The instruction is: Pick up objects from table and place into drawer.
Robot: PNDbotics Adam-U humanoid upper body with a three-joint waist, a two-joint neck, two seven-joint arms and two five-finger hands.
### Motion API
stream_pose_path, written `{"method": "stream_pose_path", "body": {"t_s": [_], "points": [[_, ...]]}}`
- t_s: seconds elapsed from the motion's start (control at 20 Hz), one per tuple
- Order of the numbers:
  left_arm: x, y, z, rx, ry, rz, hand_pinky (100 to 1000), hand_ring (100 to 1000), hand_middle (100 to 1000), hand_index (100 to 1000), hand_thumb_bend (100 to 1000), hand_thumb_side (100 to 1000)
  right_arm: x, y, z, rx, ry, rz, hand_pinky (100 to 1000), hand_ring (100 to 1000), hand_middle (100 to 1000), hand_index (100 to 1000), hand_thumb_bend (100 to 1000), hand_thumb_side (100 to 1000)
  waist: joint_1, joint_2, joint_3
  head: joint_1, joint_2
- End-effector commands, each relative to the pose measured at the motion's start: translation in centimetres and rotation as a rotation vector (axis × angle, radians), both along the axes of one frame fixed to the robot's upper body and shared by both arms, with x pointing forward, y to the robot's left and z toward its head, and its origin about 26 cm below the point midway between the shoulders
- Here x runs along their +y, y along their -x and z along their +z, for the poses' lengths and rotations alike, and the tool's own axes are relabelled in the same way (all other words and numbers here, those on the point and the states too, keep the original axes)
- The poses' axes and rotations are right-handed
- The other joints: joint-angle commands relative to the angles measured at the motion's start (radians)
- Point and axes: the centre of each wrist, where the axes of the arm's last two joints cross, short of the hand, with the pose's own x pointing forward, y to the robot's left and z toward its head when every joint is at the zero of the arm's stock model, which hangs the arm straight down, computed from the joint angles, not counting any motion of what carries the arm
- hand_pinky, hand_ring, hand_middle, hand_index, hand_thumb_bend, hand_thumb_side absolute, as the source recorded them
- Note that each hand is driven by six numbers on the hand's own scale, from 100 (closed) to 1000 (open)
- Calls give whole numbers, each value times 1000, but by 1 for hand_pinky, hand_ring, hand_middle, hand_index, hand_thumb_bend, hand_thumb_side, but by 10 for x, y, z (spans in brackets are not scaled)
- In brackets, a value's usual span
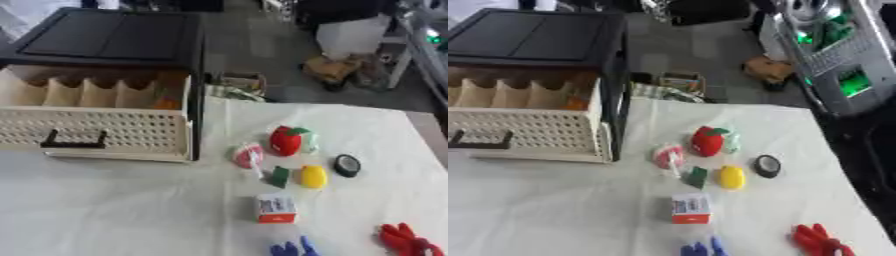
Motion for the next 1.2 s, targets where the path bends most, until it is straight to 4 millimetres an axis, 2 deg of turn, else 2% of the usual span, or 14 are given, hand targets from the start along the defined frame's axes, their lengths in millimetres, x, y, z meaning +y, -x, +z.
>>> {"method": "stream_pose_path", "body": {"t_s": [0.05,0.3,0.45,0.5,0.65,0.75,1.0,1.1,1.2], "points": [[3,4,8,-25,-35,22,100,100,100,757,100,245,-16,23,10,-87,-43,-22,722,699,738,900,224,481,11,-19,-5,14,9],[4,4,7,-18,-73,36,100,100,100,762,100,245,-35,46,0,-163,-91,-61,721,699,735,895,215,474,25,-15,-16,29,26],[4,4,5,3,-156,31,100,100,101,820,100,275,-47,49,-6,-196,-120,-97,717,695,730,887,187,475,33,-13,-23,34,33],[5,5,5,17,-200,27,100,100,112,822,100,282,-52,49,-8,-210,-133,-109,717,694,729,886,180,476,35,-12,-25,36,34],[6,5,3,83,-366,19,108,100,227,830,100,378,-65,48,-14,-260,-179,-133,716,695,727,879,161,487,43,-10,-33,45,38],[8,5,2,143,-479,25,179,100,282,815,105,408,-73,46,-18,-295,-228,-144,715,694,719,868,129,478,49,-10,-38,54,39],[12,7,3,255,-665,66,262,100,349,791,105,408,-88,42,-34,-339,-315,-192,710,692,713,857,100,493,63,-9,-46,79,44],[13,7,1,307,-718,69,289,117,374,780,105,408,-94,40,-39,-353,-336,-209,711,692,709,851,100,517,67,-7,-49,87,45],[15,8,-1,362,-764,68,317,163,385,772,105,408,-100,39,-45,-368,-348,-232,714,695,712,852,100,596,71,-6,-52,91,45]]}}
